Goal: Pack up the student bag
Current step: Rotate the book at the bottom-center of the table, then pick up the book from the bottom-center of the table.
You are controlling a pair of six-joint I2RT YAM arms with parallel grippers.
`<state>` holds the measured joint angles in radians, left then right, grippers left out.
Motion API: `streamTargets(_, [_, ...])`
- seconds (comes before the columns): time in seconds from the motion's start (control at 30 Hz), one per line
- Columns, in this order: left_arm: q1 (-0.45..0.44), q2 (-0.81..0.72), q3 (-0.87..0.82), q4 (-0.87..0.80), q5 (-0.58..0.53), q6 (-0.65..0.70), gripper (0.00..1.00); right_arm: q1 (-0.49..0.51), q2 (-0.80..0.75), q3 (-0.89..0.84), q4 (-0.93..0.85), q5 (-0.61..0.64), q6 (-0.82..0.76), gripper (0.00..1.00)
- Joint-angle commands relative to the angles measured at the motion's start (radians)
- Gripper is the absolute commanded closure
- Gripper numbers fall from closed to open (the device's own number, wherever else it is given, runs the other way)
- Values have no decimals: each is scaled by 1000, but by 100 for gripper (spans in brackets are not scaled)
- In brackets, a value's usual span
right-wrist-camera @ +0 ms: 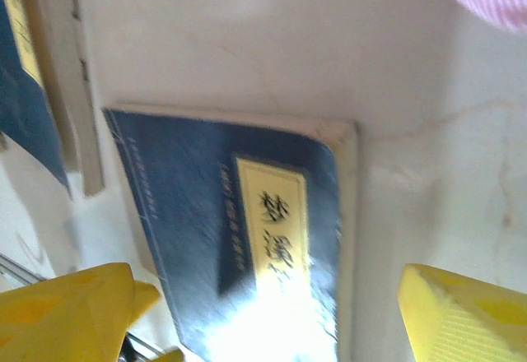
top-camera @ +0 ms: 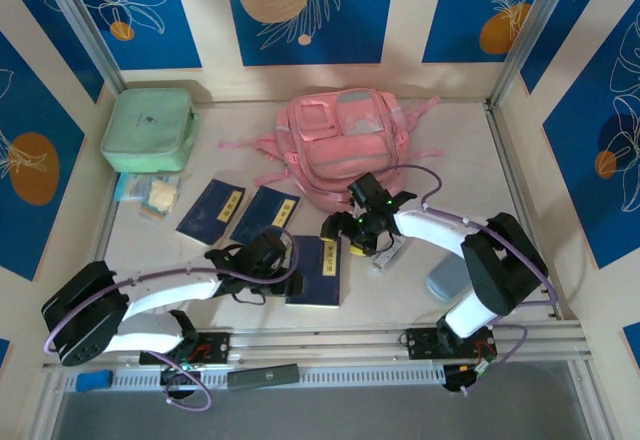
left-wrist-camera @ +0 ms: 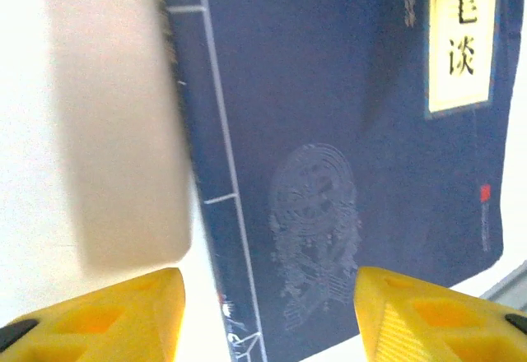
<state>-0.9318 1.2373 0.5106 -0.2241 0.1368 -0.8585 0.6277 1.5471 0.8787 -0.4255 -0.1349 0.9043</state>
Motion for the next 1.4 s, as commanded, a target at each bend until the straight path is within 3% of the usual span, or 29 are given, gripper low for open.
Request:
streamTargets(0.0, [-4,-31,0,32,-62,-45,45,32,-66,-46,-117,-17,-29,17])
streamTargets(0.1, [-3,5,25,11,-98,-42,52,80,-76,-68,-93,-28,13,17])
streamTargets(0.33, [-2,95,59,22,-74,-20,53,139,-21,-123,83,-62,99,19])
streamTargets(0.7, [-4,147,37,33,-89,-51,59,161,4,-112,173,-114,129,28])
streamTargets(1.1, [-4,186,42,-31,-143,-60,64,173,-93,-78,27,-76,99,35])
streamTargets(1.37, [-5,194,34,-19,-141,-65,64,173,-113,-91,33,-85,80,51])
